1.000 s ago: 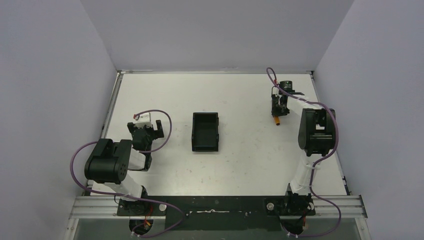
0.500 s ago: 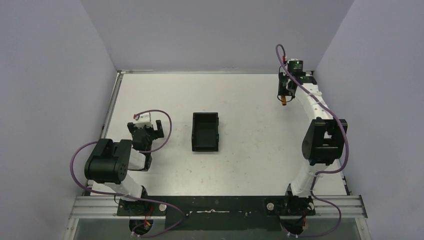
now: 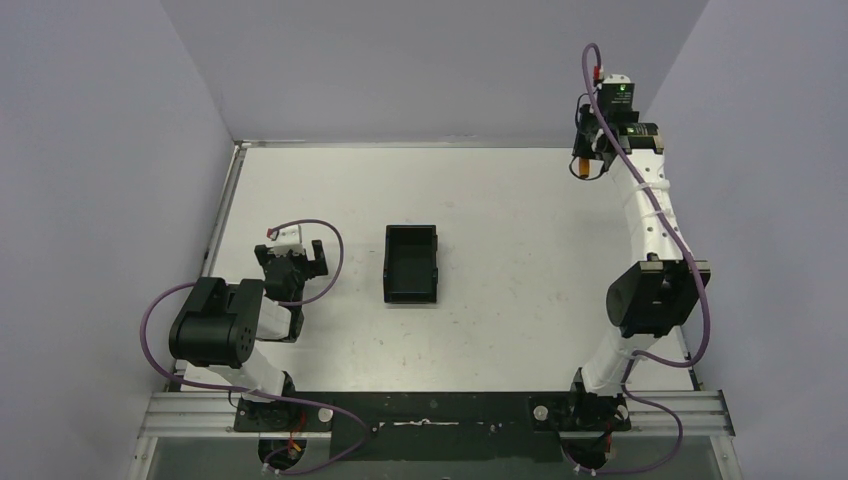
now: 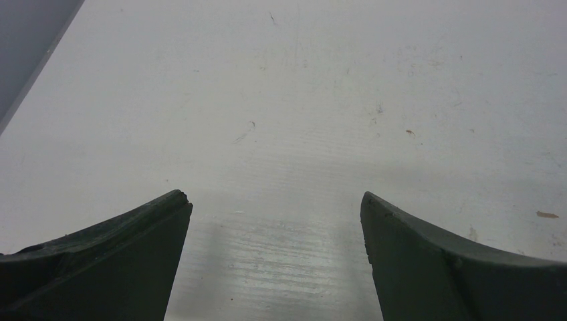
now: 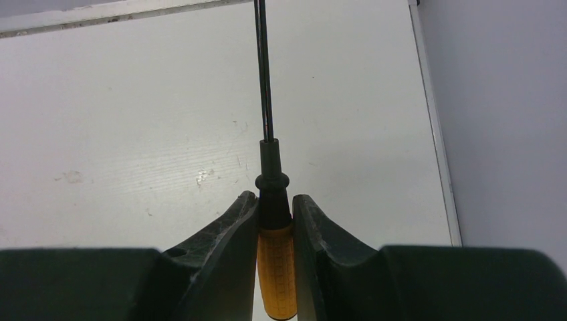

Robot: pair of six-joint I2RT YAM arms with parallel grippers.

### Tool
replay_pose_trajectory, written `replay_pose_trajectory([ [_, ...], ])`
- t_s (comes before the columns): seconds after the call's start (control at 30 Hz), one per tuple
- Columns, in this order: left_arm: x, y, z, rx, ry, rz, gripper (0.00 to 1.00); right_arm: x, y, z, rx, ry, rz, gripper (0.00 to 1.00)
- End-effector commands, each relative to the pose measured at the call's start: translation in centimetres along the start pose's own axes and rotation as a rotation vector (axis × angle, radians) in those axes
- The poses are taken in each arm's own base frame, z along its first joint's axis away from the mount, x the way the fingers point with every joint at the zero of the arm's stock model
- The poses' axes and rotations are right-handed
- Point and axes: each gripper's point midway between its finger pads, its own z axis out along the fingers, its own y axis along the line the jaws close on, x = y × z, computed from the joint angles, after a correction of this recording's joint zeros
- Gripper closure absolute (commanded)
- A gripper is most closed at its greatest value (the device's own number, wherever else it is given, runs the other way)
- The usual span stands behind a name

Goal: Put the screwdriver in the bin
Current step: Place the screwdriver in the bin.

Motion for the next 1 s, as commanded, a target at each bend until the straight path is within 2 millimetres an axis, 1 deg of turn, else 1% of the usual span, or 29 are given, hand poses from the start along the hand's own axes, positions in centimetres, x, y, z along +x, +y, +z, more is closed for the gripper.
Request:
replay_pose_trajectory([
  [0.0, -2.2, -0.4, 0.6, 0.014, -0.074, -0.009, 0.03, -2.4, 0.4, -4.0, 0.004, -0.067, 0.066, 1.00],
  [0.1, -2.2, -0.4, 0.6, 0.014, -0.074, -0.009, 0.03, -2.2, 2.7, -4.6, -0.024, -0.056, 0.059, 1.00],
  [0.3, -2.2, -0.4, 0.6, 0.014, -0.074, -0.008, 0.03, -2.0, 8.6, -6.1, -0.105, -0.065, 0.038, 1.00],
  [0.5, -2.2, -0.4, 0.6, 0.014, -0.074, -0.009, 0.03, -1.3, 13.8, -7.9, -0.141, -0.073, 0.003, 1.00],
  [0.57, -2.2, -0.4, 0.6, 0.014, -0.074, -0.008, 0.03, -0.9, 16.2, -8.6, -0.172, -0.076, -0.008, 1.00],
  [0.73, -2.2, -0.4, 0.6, 0.014, -0.074, -0.007, 0.03, 0.1, 21.1, -10.1, -0.238, -0.082, -0.016, 1.00],
  [0.97, -2.2, -0.4, 0.6, 0.013, -0.075, -0.009, 0.03, 2.1, 27.7, -12.0, -0.343, -0.090, -0.017, 1.00],
])
